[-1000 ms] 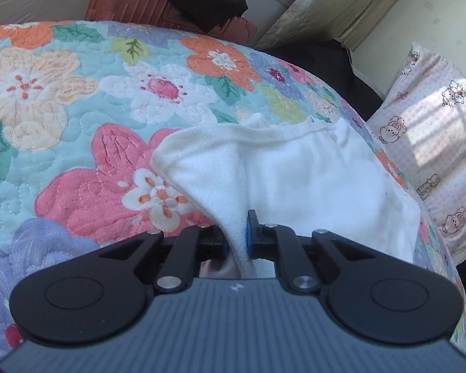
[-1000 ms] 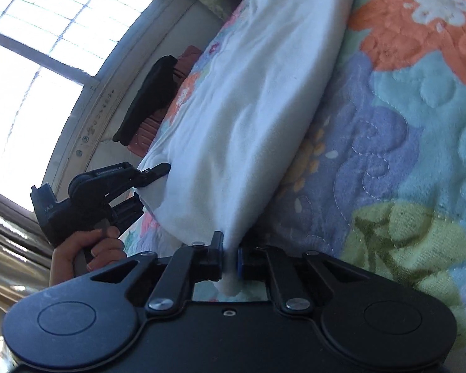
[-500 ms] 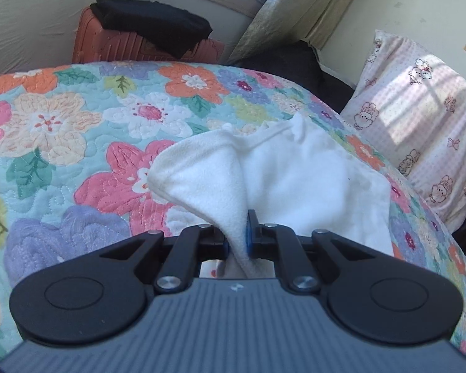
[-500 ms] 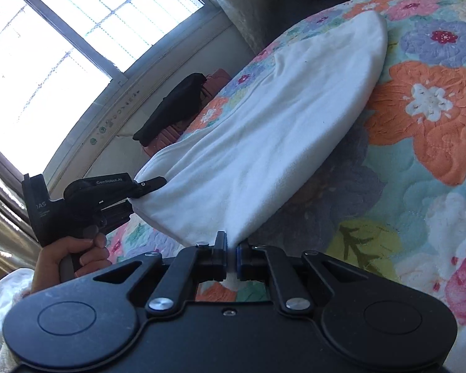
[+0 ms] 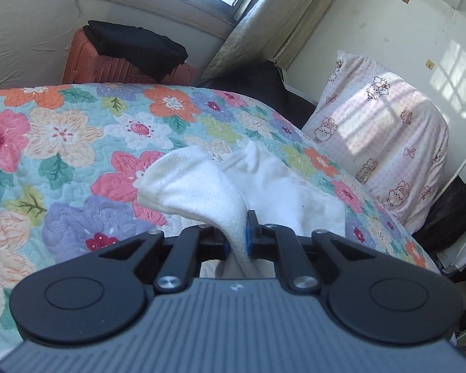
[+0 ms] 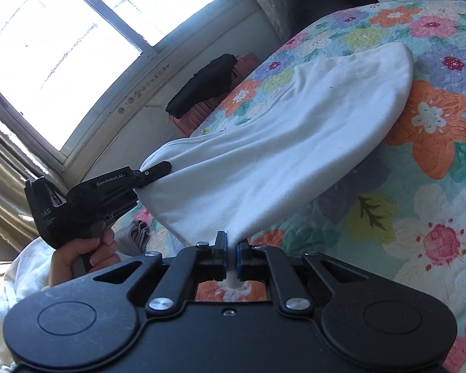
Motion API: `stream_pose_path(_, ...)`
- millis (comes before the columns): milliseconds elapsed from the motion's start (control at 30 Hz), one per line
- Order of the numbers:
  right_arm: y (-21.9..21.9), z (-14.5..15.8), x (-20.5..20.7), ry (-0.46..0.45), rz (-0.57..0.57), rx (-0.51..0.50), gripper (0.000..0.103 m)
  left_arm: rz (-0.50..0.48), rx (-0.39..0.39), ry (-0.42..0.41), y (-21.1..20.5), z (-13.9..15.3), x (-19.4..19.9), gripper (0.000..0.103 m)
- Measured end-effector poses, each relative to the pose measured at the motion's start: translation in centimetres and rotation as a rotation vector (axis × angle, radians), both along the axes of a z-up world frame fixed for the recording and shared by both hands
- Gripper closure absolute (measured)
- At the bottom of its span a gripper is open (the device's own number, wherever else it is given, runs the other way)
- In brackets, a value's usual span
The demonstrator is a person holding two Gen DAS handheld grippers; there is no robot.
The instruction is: Fold clothes
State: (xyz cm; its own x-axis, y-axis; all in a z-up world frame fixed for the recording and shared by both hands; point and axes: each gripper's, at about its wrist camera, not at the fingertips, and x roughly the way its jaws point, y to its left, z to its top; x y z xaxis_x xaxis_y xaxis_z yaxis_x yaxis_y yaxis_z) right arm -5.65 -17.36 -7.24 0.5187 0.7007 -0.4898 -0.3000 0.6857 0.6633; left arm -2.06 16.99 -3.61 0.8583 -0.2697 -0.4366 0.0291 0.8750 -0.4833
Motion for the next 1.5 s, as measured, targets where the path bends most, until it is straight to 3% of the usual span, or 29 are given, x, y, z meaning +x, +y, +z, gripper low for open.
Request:
stream_pose_path(100, 0.5, 1.9, -1.9, -0.052, 0.092, 0.092, 0.094, -0.015, 0.055, -0.062, 0.4, 3.1, -1.7, 0.094)
stream_pose_path(133, 0.8, 2.6, -2.3, -0.088, 0.116, 0.077, 0.094, -0.017, 0.079, -0.070, 0.5, 3.9, -1.9, 0.094)
stream_pose_path(333, 0.8, 2.6, -0.5, -0.100, 0.116, 0.044, 0.094, -0.019, 0.118, 0.021, -0.3, 3.1, 1.2, 0.094)
stream_pose_path(467, -0.9, 2.2, 1.6, -0.111, 0.064, -0.008, 0.094, -0.103, 0.072, 0.011, -0.9, 2.5, 5.6, 0.094)
stream_pose_path(633, -3.9, 2.0, 6.7, -0.108, -0.026, -0.003, 0.094, -0.164, 0.126, -0.014, -4.5, 3.3, 12.1, 0.093)
stream_pose_path(800, -5.2, 2.7, 11.0, -0.122, -0.136, -0.083, 0.094, -0.183, 0.173, 0.019, -7.5, 2.0, 18.1, 0.093)
stream_pose_path(900, -5.8, 2.2, 12.7, -0.132, -0.179, -0.117, 0.094, -0.194, 0.138, 0.052, -8.5, 0.9, 21.1, 0.093)
stream_pose_path(1000, -6.3, 1.8, 14.3, -0.142, -0.219, -0.150, 0.094, -0.212, 0.164, 0.060, -10.1, 0.3, 24.0, 0.093)
stream_pose_path(1133, -8.0, 0.7, 18.2, -0.080, -0.304, -0.151, 0.094, -0.279, 0.195, 0.141, -12.0, -2.0, 28.9, 0.083)
stream_pose_path(1200, -8.4, -1.0, 20.9, -0.024, -0.315, -0.206, 0.092, -0.264, 0.219, 0.134, -12.2, -3.1, 28.7, 0.081)
stream_pose_path(1267, -8.8, -3.2, 22.4, 0.014, -0.329, -0.216, 0.090, -0.239, 0.205, 0.111, -11.8, -4.0, 27.7, 0.068)
stream_pose_path(1300, -8.9, -4.0, 22.5, 0.027, -0.344, -0.206, 0.089, -0.233, 0.168, 0.078, -11.1, -4.3, 26.7, 0.054)
stream_pose_path(1367, -9.0, -5.2, 21.9, 0.029, -0.375, -0.177, 0.086, -0.229, 0.113, 0.021, -9.9, -4.7, 24.8, 0.052)
stream_pose_path(1500, -9.0, -5.9, 20.7, -0.035, -0.395, -0.168, 0.084, -0.225, 0.190, 0.050, -8.2, -5.0, 23.1, 0.052)
